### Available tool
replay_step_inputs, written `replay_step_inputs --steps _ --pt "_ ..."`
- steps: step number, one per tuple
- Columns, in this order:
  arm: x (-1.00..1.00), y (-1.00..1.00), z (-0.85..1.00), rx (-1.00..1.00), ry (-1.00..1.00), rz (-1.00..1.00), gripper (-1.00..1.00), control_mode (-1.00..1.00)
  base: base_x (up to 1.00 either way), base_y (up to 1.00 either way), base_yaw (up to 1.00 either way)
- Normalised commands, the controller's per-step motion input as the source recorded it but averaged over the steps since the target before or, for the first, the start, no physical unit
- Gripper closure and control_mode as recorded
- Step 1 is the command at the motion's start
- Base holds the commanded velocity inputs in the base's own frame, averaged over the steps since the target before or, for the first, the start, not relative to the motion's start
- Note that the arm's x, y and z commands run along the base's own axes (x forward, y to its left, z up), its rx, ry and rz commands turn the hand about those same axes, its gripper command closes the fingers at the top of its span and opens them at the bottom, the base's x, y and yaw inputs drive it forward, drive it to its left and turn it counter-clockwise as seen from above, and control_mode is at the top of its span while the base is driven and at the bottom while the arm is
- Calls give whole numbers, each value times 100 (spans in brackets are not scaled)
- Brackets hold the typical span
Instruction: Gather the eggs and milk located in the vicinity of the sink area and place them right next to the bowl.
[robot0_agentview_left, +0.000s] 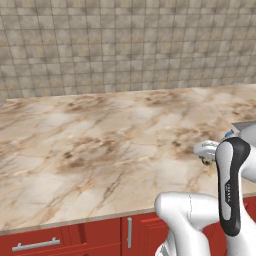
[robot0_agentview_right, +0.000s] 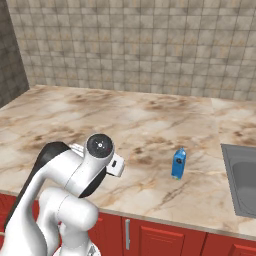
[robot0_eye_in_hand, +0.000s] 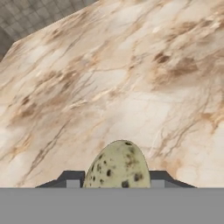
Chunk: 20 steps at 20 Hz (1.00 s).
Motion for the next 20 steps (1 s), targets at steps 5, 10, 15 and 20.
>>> replay_step_inputs --steps 5,10,15,20 --pt "0 0 0 0 0 0 100 100 -33 -2 0" --pt "0 0 0 0 0 0 100 100 -84 -19 0" --pt "0 0 0 0 0 0 100 100 -89 -33 0" --pt "0 0 0 0 0 0 100 100 -28 -51 0"
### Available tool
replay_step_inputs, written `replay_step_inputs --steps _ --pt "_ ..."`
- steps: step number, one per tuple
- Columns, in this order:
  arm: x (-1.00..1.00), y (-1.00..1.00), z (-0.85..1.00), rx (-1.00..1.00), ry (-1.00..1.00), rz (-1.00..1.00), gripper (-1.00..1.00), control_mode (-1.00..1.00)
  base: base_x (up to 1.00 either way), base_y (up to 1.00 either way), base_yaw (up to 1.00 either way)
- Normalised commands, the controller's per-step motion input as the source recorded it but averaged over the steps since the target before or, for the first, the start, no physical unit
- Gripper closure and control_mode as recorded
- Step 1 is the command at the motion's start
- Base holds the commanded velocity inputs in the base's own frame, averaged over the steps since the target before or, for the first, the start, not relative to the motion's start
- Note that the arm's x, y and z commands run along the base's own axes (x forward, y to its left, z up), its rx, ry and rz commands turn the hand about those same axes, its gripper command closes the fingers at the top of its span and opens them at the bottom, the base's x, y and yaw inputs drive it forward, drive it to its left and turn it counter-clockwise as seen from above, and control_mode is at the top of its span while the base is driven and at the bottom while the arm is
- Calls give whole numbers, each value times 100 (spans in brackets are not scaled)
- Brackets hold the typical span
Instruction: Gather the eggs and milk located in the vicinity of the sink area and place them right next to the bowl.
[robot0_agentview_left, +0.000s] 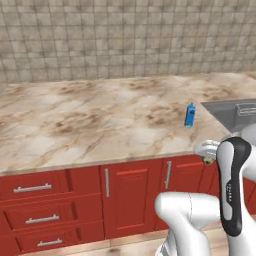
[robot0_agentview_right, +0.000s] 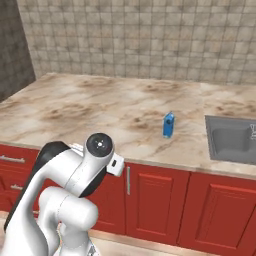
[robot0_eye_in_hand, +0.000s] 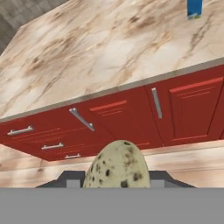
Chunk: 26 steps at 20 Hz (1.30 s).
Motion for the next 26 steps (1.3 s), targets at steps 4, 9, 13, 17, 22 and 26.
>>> replay_step_inputs --steps 4,9,13,17,22,26 --pt "0 0 0 0 0 0 100 100 0 -82 0" --pt "0 0 0 0 0 0 100 100 0 -94 0" --pt "0 0 0 0 0 0 100 100 0 -99 0" --pt "0 0 0 0 0 0 100 100 0 -100 0" --pt "0 0 0 0 0 0 100 100 0 -100 0" --pt "0 0 0 0 0 0 100 100 0 -100 0"
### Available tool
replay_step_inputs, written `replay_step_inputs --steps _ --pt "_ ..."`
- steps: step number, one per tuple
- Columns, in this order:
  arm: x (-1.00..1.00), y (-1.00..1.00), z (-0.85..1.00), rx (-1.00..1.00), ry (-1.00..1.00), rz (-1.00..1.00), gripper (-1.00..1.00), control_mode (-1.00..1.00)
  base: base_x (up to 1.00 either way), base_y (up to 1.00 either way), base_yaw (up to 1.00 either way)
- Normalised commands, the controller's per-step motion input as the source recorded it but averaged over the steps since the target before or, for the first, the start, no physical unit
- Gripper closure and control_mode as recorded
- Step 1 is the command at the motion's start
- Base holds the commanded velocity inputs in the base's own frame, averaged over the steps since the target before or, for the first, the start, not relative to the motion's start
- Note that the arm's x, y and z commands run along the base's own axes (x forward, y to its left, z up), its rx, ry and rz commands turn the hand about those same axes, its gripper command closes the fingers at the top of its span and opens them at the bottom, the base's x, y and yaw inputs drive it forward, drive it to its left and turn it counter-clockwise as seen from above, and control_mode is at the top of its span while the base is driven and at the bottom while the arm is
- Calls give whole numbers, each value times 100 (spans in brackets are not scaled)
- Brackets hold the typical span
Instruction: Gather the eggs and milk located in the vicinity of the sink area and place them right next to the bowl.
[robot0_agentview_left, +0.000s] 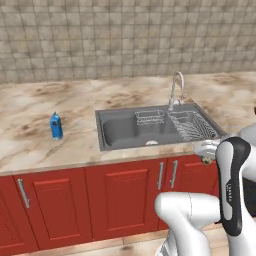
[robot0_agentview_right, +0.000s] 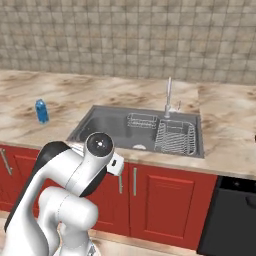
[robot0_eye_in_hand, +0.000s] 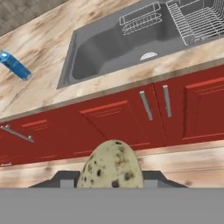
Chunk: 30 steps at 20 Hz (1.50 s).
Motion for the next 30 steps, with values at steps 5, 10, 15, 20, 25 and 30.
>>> replay_step_inputs --steps 5,10,15,20,25,30 --pt "0 0 0 0 0 0 100 100 0 -100 0" --pt "0 0 0 0 0 0 100 100 0 -100 0" --pt "0 0 0 0 0 0 100 100 0 -100 0" --pt "0 0 0 0 0 0 100 100 2 -93 0" --pt "0 0 0 0 0 0 100 100 17 -77 0" --pt "0 0 0 0 0 0 100 100 45 -31 0"
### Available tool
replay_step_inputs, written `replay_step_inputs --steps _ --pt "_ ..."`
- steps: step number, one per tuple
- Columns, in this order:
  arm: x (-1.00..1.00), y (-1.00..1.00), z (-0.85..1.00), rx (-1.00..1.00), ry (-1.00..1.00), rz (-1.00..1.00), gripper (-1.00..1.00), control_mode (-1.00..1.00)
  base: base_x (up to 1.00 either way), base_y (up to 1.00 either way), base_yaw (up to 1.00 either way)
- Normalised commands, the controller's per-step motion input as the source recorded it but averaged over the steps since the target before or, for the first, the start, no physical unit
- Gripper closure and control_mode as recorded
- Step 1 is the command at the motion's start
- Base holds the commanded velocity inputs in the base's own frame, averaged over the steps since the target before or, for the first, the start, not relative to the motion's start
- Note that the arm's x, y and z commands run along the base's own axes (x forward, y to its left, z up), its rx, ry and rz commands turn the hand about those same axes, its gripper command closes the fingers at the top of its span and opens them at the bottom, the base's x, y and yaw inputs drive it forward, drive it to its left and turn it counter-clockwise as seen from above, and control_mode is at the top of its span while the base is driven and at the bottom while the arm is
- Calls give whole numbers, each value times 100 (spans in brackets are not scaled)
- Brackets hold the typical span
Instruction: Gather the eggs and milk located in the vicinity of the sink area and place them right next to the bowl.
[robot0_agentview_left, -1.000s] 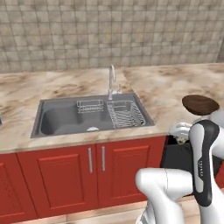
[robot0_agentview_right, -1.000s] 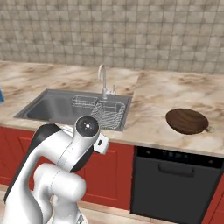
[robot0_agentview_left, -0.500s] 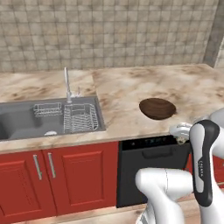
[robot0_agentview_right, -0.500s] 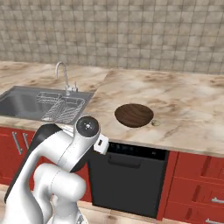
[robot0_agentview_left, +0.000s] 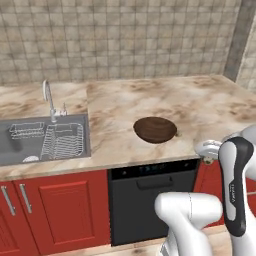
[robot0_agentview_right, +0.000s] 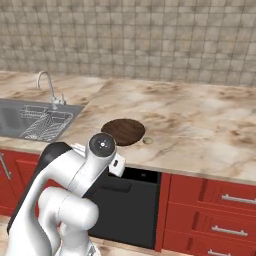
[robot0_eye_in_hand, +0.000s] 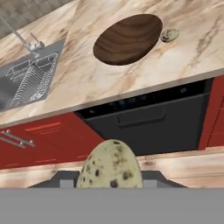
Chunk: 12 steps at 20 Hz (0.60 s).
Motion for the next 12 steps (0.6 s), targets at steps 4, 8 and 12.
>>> replay_step_inputs --steps 4,8,12 --pt "0 0 0 0 0 0 100 100 62 -1 0" --pt "0 0 0 0 0 0 100 100 66 0 0" --pt "0 0 0 0 0 0 100 100 63 -9 0"
